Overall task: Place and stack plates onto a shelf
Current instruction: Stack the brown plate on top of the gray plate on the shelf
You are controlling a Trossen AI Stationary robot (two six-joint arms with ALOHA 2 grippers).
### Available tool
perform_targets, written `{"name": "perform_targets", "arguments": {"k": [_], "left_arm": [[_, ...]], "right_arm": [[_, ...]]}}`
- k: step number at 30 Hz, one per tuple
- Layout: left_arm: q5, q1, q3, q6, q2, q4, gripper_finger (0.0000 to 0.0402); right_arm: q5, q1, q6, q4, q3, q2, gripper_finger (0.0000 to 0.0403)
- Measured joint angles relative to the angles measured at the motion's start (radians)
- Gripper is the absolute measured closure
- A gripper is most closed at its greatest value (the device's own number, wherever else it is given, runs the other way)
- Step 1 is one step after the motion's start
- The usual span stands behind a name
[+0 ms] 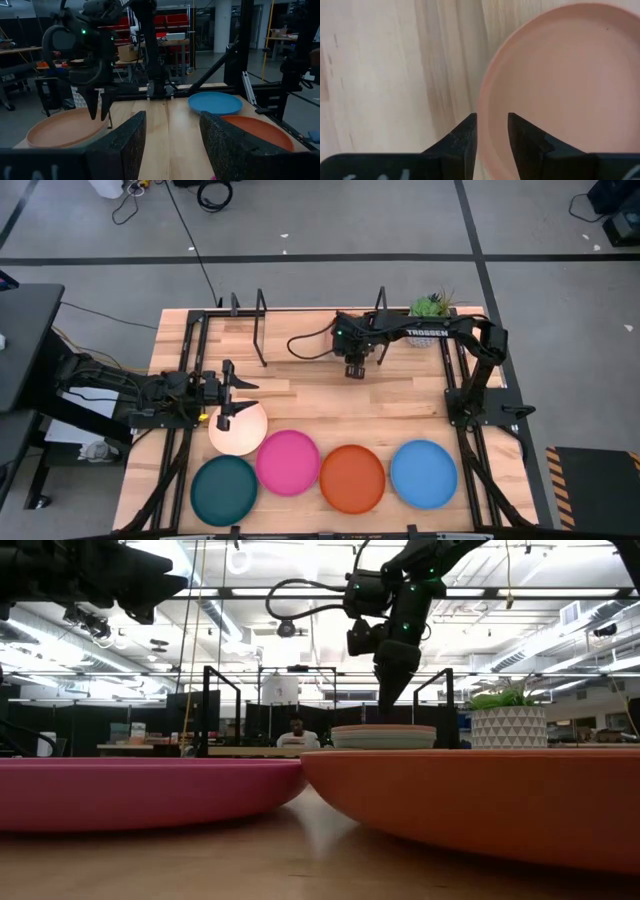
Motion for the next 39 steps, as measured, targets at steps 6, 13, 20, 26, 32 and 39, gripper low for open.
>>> {"name": "perform_targets", "arguments": {"k": [6, 13, 20, 26, 32, 39], "left_arm": [[0.0, 0.0, 0.0, 0.0, 0.0, -0.001, 0.0209], [0.0, 0.0, 0.0, -0.006, 0.0, -0.001, 0.0209], [0.0, 0.0, 0.0, -0.018, 0.0, -0.001, 0.0209], [0.0, 0.0, 0.0, -0.018, 0.0, -0.001, 0.0209], [0.0, 0.0, 0.0, -0.02, 0.0, -0.001, 0.0209], [0.0, 0.0, 0.0, -0.02, 0.0, -0.001, 0.0209]], "right_arm": [[0.077, 0.07, 0.004, 0.005, 0.0, 0.0, 0.0287], [0.23, 0.136, -0.028, 0.082, -0.065, 0.0, 0.0287], [0.31, 0.149, -0.021, 0.124, -0.124, 0.0, 0.0287], [0.336, 0.122, -0.03, 0.124, -0.135, 0.0, 0.0287], [0.337, 0.095, -0.06, 0.129, -0.135, 0.0, 0.0287], [0.333, 0.062, -0.083, 0.14, -0.135, 0.0, 0.0287]]}}
